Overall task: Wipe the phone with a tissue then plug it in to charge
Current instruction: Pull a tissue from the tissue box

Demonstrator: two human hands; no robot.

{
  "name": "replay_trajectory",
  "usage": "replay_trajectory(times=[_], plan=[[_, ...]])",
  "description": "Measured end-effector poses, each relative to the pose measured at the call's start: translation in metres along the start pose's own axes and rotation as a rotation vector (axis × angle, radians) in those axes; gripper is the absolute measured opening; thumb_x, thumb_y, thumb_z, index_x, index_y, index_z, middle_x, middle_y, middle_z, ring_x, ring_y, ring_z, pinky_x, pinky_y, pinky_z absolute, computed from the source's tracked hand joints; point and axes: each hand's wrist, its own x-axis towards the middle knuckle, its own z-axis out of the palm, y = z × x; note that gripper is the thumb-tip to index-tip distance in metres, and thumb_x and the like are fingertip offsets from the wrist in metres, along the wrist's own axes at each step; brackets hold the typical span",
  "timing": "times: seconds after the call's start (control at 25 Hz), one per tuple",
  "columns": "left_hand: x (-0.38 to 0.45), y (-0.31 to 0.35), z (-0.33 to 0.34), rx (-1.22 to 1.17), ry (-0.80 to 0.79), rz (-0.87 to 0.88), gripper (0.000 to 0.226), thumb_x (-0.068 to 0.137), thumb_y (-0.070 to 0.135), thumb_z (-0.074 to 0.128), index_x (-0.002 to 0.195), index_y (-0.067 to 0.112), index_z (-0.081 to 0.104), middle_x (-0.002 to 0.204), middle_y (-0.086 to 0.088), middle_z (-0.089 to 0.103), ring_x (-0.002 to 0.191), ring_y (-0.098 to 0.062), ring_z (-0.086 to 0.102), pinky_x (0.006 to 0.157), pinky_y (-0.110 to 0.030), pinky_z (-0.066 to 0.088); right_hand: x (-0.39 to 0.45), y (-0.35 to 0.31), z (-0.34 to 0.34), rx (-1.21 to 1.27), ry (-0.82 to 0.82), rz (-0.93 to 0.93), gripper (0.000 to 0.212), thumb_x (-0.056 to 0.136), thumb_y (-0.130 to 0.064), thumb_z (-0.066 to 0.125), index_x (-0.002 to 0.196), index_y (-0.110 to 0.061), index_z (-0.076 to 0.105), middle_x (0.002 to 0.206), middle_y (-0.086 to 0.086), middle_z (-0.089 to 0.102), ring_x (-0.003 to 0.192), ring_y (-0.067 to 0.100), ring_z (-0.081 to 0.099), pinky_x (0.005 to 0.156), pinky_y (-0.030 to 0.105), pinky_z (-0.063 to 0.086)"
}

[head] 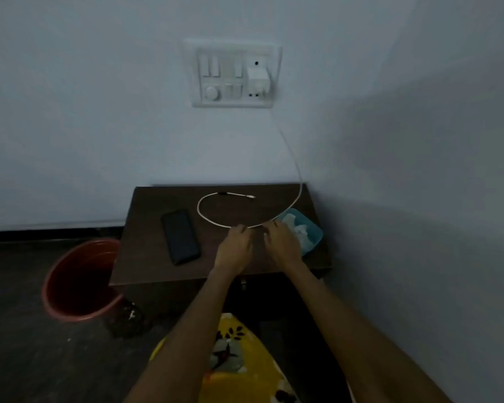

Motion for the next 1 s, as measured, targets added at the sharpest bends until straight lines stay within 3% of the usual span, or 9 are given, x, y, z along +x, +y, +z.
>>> replay_trajectory(times=[0.2, 0.32, 0.44, 0.52, 0.68, 0.88, 1.0], plan=[[0.058, 0.048, 0.045, 0.014, -0.095, 0.173, 0.03, 0.088, 0.005, 0.042, 0.114, 0.001, 0.057, 0.119, -0.02, 0.056, 0.111, -0.035, 0.05, 0.094, -0.043, 0.047, 0.019, 0.086, -0.021, -0.182, -0.066, 0.257, 0.028, 0.093, -0.017, 0.042, 0.115, -0.006, 0.057, 0.124, 0.015, 0.055, 0.116, 0.031, 0.05, 0.092, 0.039, 0.045], [0.094, 0.058, 0.079, 0.081, -0.091, 0.262, 0.028, 0.085, 0.007, 0.041, 0.1, 0.0, 0.064, 0.106, -0.021, 0.065, 0.101, -0.032, 0.061, 0.086, -0.033, 0.051, 0.037, 0.113, -0.013, -0.355, -0.126, 0.22, 0.025, 0.093, -0.016, 0.043, 0.11, -0.008, 0.061, 0.123, 0.013, 0.057, 0.115, 0.029, 0.051, 0.095, 0.037, 0.042], [0.113, 0.064, 0.099, 0.233, -0.303, 0.259, 0.027, 0.094, 0.009, 0.042, 0.116, -0.001, 0.054, 0.127, -0.019, 0.054, 0.12, -0.031, 0.047, 0.102, -0.036, 0.036, 0.049, 0.119, 0.004, -0.47, -0.199, 0.176, 0.02, 0.09, -0.021, 0.05, 0.104, -0.015, 0.062, 0.117, 0.008, 0.062, 0.11, 0.025, 0.054, 0.096, 0.036, 0.038], [0.12, 0.064, 0.109, 0.265, -0.364, 0.202, 0.028, 0.095, 0.009, 0.042, 0.119, -0.002, 0.052, 0.131, -0.018, 0.051, 0.124, -0.03, 0.043, 0.104, -0.036, 0.033, 0.05, 0.114, 0.012, -0.453, -0.183, 0.157, 0.018, 0.089, -0.023, 0.051, 0.101, -0.018, 0.063, 0.116, 0.005, 0.063, 0.109, 0.023, 0.054, 0.096, 0.035, 0.037], [0.113, 0.061, 0.114, 0.136, -0.383, 0.116, 0.026, 0.093, 0.005, 0.044, 0.115, -0.003, 0.056, 0.127, -0.021, 0.055, 0.121, -0.031, 0.047, 0.104, -0.036, 0.037, 0.042, 0.113, 0.006, -0.212, -0.095, 0.221, 0.018, 0.089, -0.027, 0.052, 0.096, -0.017, 0.064, 0.11, 0.006, 0.061, 0.103, 0.023, 0.055, 0.087, 0.035, 0.042], [0.098, 0.065, 0.081, -0.29, -0.184, -0.033, 0.022, 0.081, 0.003, 0.056, 0.099, -0.005, 0.065, 0.107, -0.026, 0.066, 0.102, -0.034, 0.061, 0.087, -0.037, 0.045, 0.034, 0.101, -0.011, 0.578, 0.073, 0.386, 0.011, 0.082, -0.018, 0.065, 0.081, -0.016, 0.054, 0.089, 0.008, 0.059, 0.079, 0.022, 0.056, 0.056, 0.023, 0.04], [0.074, 0.052, 0.053, -0.536, -0.04, -0.156, 0.018, 0.075, 0.006, 0.061, 0.09, -0.002, 0.068, 0.09, -0.021, 0.071, 0.084, -0.023, 0.065, 0.072, -0.029, 0.049, 0.027, 0.072, -0.008, 0.812, 0.097, 0.409, 0.02, 0.083, -0.024, 0.066, 0.099, -0.016, 0.059, 0.098, 0.011, 0.065, 0.088, 0.026, 0.063, 0.073, 0.036, 0.054]])
